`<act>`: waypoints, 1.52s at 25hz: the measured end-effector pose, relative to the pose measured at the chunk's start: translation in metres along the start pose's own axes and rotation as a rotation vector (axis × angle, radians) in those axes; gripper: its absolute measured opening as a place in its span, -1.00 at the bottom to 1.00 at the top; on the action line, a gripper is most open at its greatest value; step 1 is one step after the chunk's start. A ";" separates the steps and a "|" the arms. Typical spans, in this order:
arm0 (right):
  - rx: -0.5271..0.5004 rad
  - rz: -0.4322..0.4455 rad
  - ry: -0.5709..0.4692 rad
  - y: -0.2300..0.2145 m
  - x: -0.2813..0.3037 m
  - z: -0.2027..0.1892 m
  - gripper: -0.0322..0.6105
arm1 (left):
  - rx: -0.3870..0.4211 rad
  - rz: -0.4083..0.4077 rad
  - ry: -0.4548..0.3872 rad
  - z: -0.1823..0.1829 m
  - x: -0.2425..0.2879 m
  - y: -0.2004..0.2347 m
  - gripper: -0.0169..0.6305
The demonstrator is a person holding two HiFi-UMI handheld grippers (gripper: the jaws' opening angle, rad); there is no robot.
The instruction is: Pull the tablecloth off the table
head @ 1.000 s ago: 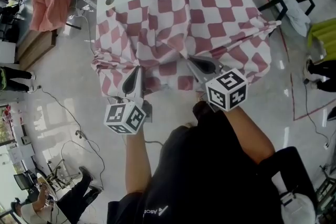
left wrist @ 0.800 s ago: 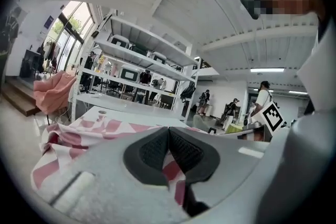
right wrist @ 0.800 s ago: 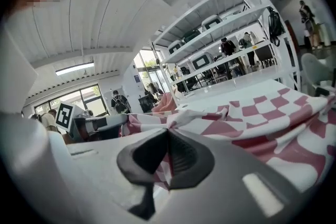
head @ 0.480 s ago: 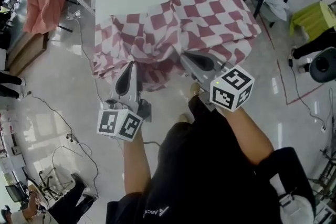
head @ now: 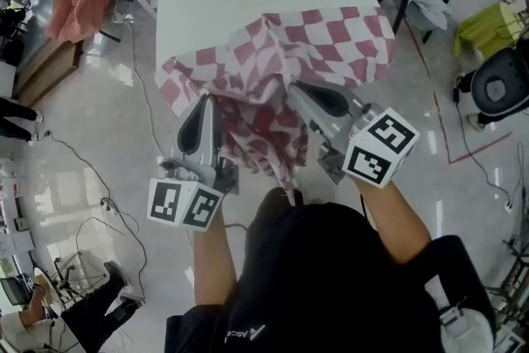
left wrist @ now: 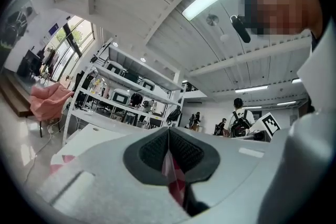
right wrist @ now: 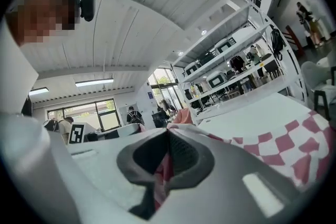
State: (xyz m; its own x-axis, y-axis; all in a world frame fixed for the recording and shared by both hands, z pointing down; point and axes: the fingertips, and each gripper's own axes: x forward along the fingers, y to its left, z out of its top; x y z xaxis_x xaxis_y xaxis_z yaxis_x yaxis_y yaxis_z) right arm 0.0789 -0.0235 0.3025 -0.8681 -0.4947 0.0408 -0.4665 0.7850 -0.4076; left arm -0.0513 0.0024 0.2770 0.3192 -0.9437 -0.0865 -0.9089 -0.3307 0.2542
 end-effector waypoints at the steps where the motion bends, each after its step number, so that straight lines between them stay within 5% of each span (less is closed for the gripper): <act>1: -0.004 0.019 -0.007 0.010 -0.012 -0.001 -0.89 | -0.001 0.005 -0.012 0.001 -0.010 -0.012 -0.91; 10: 0.019 0.135 -0.049 0.082 -0.108 -0.010 -0.89 | -0.063 0.081 -0.062 -0.002 -0.098 -0.102 -0.91; 22: 0.004 -0.005 -0.130 0.106 -0.164 -0.009 -0.89 | -0.063 -0.020 -0.078 0.010 -0.143 -0.127 -0.91; 38: -0.087 -0.104 -0.163 0.087 -0.177 0.002 -0.89 | -0.028 -0.080 -0.073 0.019 -0.126 -0.122 -0.91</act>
State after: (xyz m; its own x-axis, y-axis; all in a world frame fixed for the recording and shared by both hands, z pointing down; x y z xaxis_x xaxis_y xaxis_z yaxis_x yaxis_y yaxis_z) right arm 0.1920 0.1313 0.2581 -0.7791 -0.6227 -0.0721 -0.5710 0.7525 -0.3283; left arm 0.0147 0.1613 0.2381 0.3689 -0.9124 -0.1774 -0.8732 -0.4056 0.2701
